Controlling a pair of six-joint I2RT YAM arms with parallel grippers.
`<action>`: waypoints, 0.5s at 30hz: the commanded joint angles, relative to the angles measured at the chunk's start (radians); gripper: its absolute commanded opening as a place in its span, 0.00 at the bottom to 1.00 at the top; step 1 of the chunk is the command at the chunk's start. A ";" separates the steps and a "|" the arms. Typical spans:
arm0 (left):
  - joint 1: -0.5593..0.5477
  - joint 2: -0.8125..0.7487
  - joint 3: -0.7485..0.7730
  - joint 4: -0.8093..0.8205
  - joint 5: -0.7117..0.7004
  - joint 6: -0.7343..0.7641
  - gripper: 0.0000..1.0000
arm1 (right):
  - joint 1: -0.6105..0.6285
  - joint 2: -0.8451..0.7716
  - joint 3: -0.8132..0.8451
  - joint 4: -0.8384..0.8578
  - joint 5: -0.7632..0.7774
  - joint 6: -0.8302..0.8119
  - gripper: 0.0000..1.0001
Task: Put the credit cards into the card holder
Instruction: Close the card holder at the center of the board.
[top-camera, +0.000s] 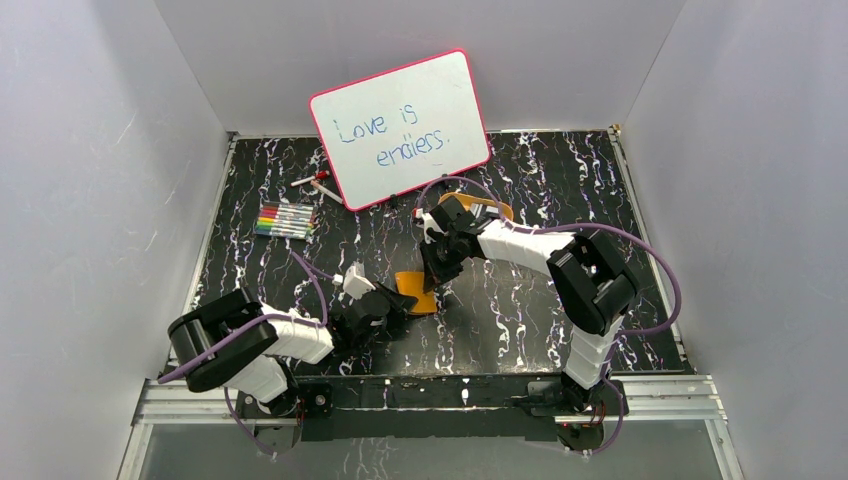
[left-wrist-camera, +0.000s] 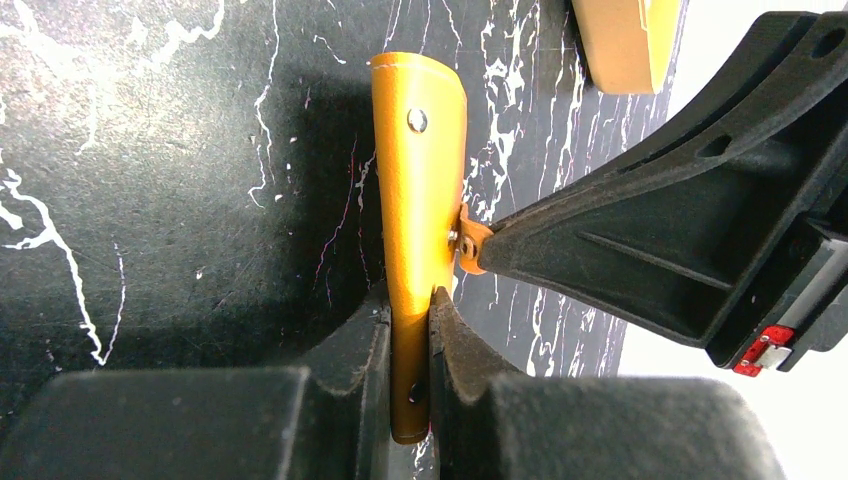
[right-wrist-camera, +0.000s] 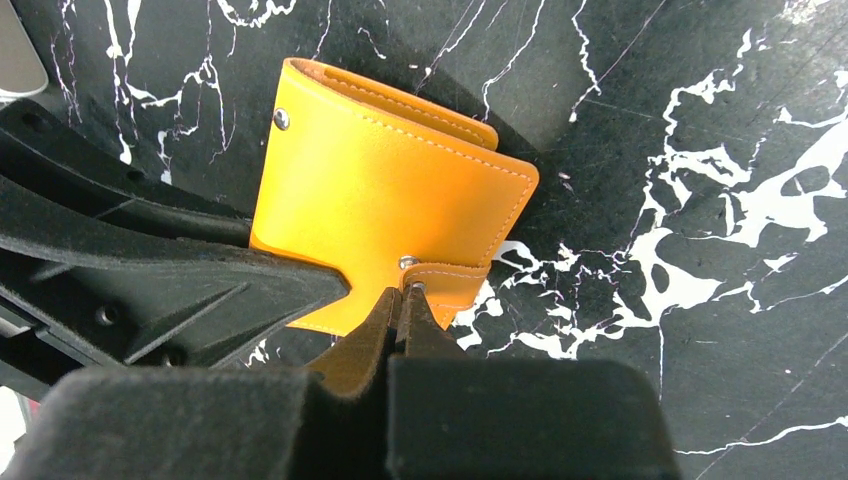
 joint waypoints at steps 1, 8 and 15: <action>0.002 0.019 -0.033 -0.237 -0.058 0.066 0.00 | 0.001 -0.049 0.043 -0.049 -0.037 -0.068 0.00; 0.002 0.022 -0.032 -0.236 -0.055 0.068 0.00 | 0.001 -0.052 0.033 -0.013 -0.048 -0.063 0.00; 0.002 0.017 -0.030 -0.240 -0.057 0.074 0.00 | 0.001 -0.039 0.040 0.030 -0.050 -0.035 0.00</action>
